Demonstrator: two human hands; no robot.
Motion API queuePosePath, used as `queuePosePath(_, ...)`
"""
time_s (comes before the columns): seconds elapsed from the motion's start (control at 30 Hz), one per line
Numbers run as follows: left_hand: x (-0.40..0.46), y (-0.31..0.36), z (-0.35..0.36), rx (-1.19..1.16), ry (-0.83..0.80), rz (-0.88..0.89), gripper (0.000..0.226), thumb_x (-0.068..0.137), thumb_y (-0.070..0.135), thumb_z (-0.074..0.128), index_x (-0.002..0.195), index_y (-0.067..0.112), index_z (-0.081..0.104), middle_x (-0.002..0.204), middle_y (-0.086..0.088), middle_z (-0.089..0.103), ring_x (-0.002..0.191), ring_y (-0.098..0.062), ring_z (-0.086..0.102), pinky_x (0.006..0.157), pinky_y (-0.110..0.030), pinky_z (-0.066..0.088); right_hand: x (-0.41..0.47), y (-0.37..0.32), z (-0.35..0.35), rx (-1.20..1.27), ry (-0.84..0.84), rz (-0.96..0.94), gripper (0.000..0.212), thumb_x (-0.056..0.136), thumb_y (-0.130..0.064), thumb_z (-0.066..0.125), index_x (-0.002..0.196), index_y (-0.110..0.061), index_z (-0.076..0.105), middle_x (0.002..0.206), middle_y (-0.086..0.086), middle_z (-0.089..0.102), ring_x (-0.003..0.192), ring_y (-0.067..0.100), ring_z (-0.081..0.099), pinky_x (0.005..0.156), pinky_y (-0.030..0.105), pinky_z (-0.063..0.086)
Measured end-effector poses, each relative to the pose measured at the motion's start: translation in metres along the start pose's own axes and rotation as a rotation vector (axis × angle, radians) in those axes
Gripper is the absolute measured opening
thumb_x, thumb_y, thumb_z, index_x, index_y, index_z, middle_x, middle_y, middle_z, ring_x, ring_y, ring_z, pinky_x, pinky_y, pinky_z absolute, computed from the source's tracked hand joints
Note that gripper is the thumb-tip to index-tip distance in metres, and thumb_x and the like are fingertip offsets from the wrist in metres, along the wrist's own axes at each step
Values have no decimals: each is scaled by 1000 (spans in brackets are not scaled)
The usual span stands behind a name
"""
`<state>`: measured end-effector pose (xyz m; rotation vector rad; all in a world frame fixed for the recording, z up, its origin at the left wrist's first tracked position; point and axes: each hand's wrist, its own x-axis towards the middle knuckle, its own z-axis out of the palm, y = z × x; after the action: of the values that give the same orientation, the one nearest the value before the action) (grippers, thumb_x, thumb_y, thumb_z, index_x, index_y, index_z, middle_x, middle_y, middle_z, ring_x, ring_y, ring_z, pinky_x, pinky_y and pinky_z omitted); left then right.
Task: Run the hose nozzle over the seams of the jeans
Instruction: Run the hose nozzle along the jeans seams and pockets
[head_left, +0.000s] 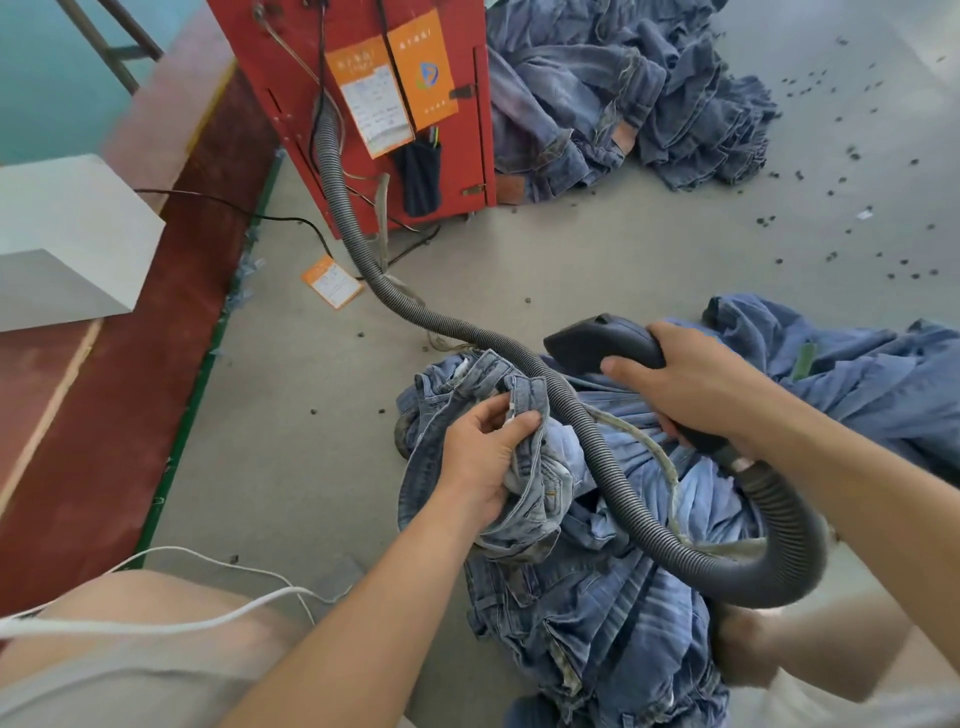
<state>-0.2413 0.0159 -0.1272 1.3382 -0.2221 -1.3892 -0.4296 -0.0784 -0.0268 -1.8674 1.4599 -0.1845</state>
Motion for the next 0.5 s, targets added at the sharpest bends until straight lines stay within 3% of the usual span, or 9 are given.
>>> queuePosePath(0.07,0,4,-1,-25,-22,-11,31,88,-6,74,115,10,70,104,-12,79,90,-22,77,77,-30,63,-8,-2,2,-60,-98,-83,22,94,-54,65,92,-34,55,54,-12,65,38,13,61,37,24,47)
queuePosePath(0.13,-2,7,-1,-28,-84,-11,35,89,-7,71,123,3,69,107,-14,77,92,-22,75,79,-30,62,-9,-7,12,-133,-140,-117,20,94,-54,64,94,-37,54,55,-6,65,39,10,62,37,21,45)
queuePosePath(0.23,-6,9,-4,-97,-237,-48,50,92,-16,59,138,3,59,119,-12,74,102,-23,72,88,-34,61,1,-8,17,-185,-17,-27,28,98,-51,61,104,-24,55,68,0,66,43,13,64,40,28,47)
queuePosePath(0.33,-8,9,-7,-83,-361,-25,61,91,-20,56,142,13,58,135,-9,68,117,-24,69,92,-35,60,3,-2,2,-69,39,45,30,99,-48,61,105,-19,56,65,6,66,38,15,60,45,33,51)
queuePosePath(0.5,-6,10,-5,-29,-308,33,64,90,-20,59,138,22,59,130,0,72,119,-19,69,88,-29,59,-16,-3,-5,-93,-100,-90,27,94,-58,61,94,-32,53,54,-2,63,37,14,60,39,29,49)
